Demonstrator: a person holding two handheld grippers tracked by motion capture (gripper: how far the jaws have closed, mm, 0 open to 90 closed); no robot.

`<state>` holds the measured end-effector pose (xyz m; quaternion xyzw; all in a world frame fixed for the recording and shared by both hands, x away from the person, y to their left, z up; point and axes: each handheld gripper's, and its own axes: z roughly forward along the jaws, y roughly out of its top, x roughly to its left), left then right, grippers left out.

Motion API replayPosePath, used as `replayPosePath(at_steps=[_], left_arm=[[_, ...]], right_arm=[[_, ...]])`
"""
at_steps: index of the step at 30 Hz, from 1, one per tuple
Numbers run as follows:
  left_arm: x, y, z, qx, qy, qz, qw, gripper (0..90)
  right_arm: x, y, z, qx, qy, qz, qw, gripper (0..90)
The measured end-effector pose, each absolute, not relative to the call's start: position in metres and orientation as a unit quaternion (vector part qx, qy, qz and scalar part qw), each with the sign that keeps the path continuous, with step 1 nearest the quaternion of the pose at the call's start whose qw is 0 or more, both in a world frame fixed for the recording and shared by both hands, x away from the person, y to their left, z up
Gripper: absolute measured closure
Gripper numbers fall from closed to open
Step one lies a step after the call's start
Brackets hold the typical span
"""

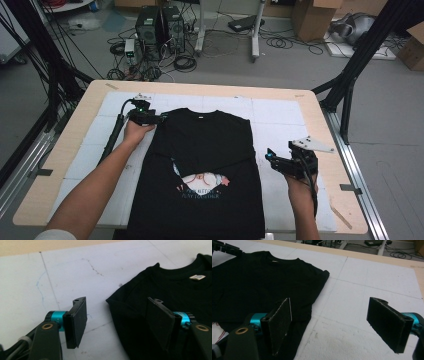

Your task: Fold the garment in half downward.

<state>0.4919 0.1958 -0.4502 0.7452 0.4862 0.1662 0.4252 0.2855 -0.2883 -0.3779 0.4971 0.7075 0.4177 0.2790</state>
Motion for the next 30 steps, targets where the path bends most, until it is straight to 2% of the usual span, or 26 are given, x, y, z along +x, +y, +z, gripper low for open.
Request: replayPosePath(at_steps=[7, 10, 15, 20, 30], left_arm=[[0.489, 0.192, -0.450, 0.765, 0.463, 0.174, 0.412, 51.4], [0.488, 0.191, -0.449, 0.776, 0.441, 0.167, 0.419, 70.2], [0.488, 0.192, -0.450, 0.771, 0.443, 0.156, 0.430, 81.9], [0.488, 0.193, -0.450, 0.768, 0.448, 0.151, 0.432, 84.5], [0.489, 0.195, -0.451, 0.766, 0.450, 0.145, 0.435, 84.9]], right_arm=[[0.299, -0.282, -0.375, 0.492, 0.715, 0.413, 0.275, 18.3], [0.309, -0.277, -0.374, 0.487, 0.723, 0.408, 0.273, 18.4], [0.328, -0.266, -0.371, 0.477, 0.737, 0.395, 0.271, 18.3], [0.359, -0.257, -0.367, 0.467, 0.752, 0.385, 0.262, 15.0], [0.433, -0.247, -0.364, 0.479, 0.759, 0.371, 0.240, 15.4]])
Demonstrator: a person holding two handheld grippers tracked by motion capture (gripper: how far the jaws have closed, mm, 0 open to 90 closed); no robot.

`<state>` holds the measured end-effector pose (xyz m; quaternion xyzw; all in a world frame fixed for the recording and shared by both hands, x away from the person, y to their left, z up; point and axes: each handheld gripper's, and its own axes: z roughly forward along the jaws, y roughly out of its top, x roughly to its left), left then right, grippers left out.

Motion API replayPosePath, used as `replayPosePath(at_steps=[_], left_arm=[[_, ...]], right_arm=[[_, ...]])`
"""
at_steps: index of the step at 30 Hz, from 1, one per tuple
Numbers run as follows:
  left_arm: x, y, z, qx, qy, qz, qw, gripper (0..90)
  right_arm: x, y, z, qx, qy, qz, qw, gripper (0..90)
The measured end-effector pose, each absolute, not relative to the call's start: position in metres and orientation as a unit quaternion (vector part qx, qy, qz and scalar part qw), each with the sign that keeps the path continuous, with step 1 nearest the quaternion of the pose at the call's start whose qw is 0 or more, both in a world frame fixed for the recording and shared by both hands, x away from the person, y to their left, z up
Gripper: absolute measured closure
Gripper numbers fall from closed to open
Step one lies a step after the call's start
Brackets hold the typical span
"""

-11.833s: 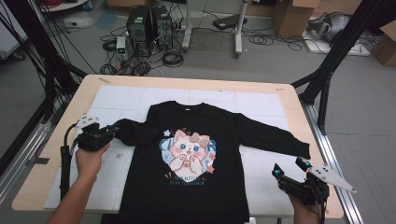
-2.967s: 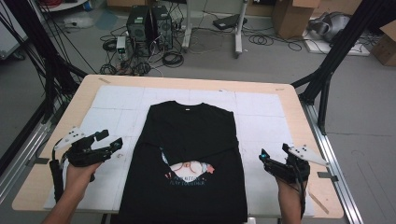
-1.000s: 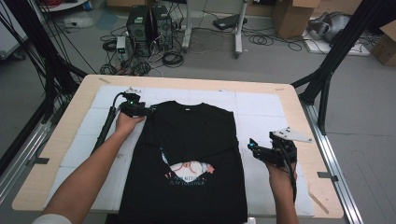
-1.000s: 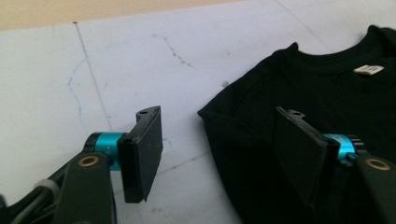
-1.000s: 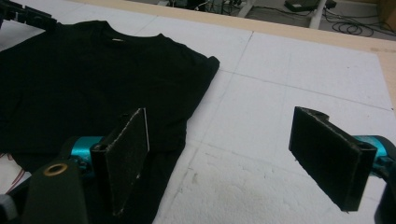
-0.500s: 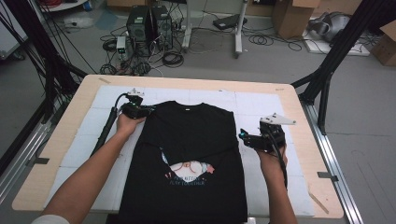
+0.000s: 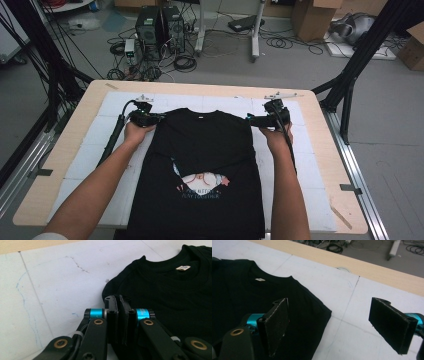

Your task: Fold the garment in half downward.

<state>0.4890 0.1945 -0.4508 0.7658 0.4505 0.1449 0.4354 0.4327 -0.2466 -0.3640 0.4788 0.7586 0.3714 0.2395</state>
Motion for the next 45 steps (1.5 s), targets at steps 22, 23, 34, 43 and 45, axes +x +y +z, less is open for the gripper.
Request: replayPosePath(at_steps=[22, 23, 34, 43, 45], left_arm=[[0.489, 0.195, -0.451, 0.765, 0.450, 0.142, 0.437, 84.9], [0.489, 0.195, -0.451, 0.766, 0.450, 0.142, 0.437, 84.9], [0.486, 0.206, -0.444, 0.759, 0.454, 0.125, 0.449, 85.9], [0.485, 0.214, -0.401, 0.731, 0.439, 0.170, 0.493, 86.2], [0.482, 0.220, -0.389, 0.707, 0.445, 0.175, 0.521, 86.2]], right_arm=[[0.486, -0.215, -0.430, 0.498, 0.809, 0.276, 0.147, 44.2], [0.485, -0.216, -0.430, 0.501, 0.806, 0.277, 0.148, 49.3], [0.475, -0.218, -0.424, 0.493, 0.799, 0.309, 0.150, 85.3], [0.471, -0.217, -0.383, 0.479, 0.772, 0.351, 0.227, 85.4], [0.469, -0.219, -0.371, 0.474, 0.760, 0.372, 0.245, 85.4]])
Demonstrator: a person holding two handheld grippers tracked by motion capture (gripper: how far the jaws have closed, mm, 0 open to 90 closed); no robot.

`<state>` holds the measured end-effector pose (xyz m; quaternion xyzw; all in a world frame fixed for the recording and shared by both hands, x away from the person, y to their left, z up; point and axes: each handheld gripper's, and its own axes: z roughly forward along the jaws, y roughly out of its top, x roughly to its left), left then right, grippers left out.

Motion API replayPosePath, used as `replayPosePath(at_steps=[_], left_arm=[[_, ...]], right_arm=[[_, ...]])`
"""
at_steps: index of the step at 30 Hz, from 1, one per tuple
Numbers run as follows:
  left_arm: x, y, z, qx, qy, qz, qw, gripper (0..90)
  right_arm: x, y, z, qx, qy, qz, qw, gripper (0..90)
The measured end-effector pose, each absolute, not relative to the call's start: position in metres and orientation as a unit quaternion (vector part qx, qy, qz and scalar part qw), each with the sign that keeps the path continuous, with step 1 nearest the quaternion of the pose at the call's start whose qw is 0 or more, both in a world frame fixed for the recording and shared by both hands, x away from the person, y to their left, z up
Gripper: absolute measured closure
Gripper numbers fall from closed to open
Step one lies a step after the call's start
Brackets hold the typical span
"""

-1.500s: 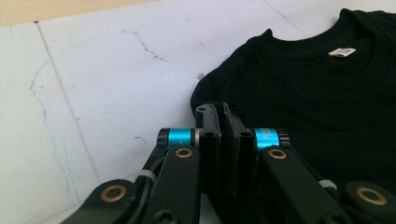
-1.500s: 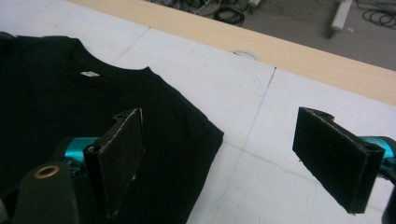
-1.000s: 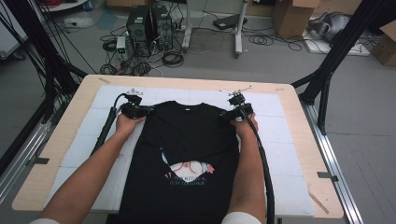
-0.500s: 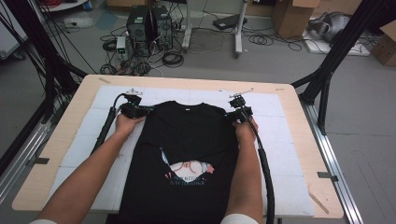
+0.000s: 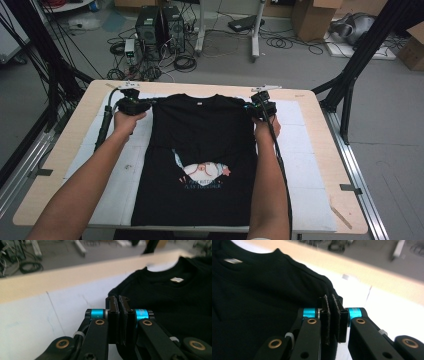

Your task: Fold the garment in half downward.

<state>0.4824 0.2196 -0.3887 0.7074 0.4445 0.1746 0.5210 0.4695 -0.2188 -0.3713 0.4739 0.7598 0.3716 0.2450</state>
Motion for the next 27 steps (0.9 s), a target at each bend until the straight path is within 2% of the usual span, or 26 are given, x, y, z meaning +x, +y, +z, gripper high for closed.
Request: replayPosePath(at_steps=[9, 27], left_arm=[[0.456, 0.217, -0.372, 0.719, 0.408, 0.182, 0.533, 86.1], [0.367, 0.220, -0.365, 0.726, 0.368, 0.179, 0.553, 86.1]], right_arm=[[0.449, -0.225, -0.360, 0.463, 0.757, 0.397, 0.235, 85.1], [0.365, -0.239, -0.357, 0.426, 0.764, 0.421, 0.239, 84.6]])
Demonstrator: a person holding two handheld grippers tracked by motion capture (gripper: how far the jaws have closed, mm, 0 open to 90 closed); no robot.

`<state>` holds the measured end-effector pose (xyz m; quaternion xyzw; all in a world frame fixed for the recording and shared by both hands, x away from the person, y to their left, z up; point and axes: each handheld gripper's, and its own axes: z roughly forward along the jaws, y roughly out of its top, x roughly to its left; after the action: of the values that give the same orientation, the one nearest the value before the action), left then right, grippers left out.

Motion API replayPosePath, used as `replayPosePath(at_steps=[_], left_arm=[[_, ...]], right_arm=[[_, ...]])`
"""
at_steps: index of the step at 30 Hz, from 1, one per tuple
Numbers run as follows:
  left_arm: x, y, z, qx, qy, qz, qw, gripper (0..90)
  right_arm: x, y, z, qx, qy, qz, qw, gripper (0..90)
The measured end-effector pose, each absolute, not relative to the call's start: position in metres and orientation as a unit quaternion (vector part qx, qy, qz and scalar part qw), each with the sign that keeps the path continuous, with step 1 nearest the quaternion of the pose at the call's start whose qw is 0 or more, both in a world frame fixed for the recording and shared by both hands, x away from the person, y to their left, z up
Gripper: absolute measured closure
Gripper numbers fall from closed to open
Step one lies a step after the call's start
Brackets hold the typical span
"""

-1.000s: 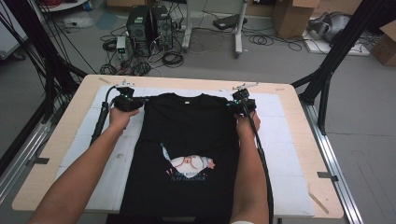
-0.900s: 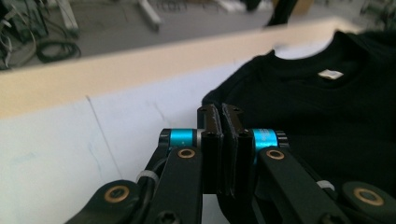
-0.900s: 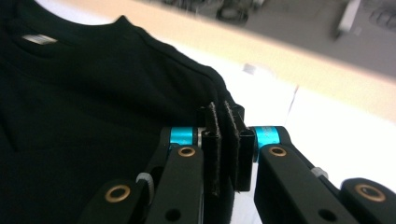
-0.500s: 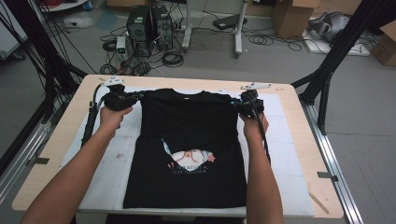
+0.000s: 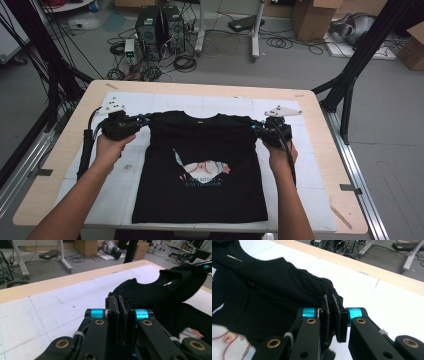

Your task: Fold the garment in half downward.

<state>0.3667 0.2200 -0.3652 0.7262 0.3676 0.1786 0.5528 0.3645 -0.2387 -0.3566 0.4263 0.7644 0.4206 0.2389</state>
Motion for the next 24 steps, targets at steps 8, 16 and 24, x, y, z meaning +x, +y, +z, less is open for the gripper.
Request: replayPosePath(at_steps=[8, 16, 24], left_arm=[[0.338, 0.221, -0.368, 0.734, 0.355, 0.173, 0.553, 86.1], [0.311, 0.223, -0.380, 0.737, 0.347, 0.159, 0.558, 86.0], [0.288, 0.224, -0.391, 0.750, 0.335, 0.150, 0.550, 86.0]], right_arm=[[0.335, -0.242, -0.365, 0.420, 0.761, 0.434, 0.236, 84.6], [0.310, -0.247, -0.381, 0.417, 0.759, 0.445, 0.228, 84.6], [0.293, -0.248, -0.392, 0.407, 0.769, 0.442, 0.218, 84.5]])
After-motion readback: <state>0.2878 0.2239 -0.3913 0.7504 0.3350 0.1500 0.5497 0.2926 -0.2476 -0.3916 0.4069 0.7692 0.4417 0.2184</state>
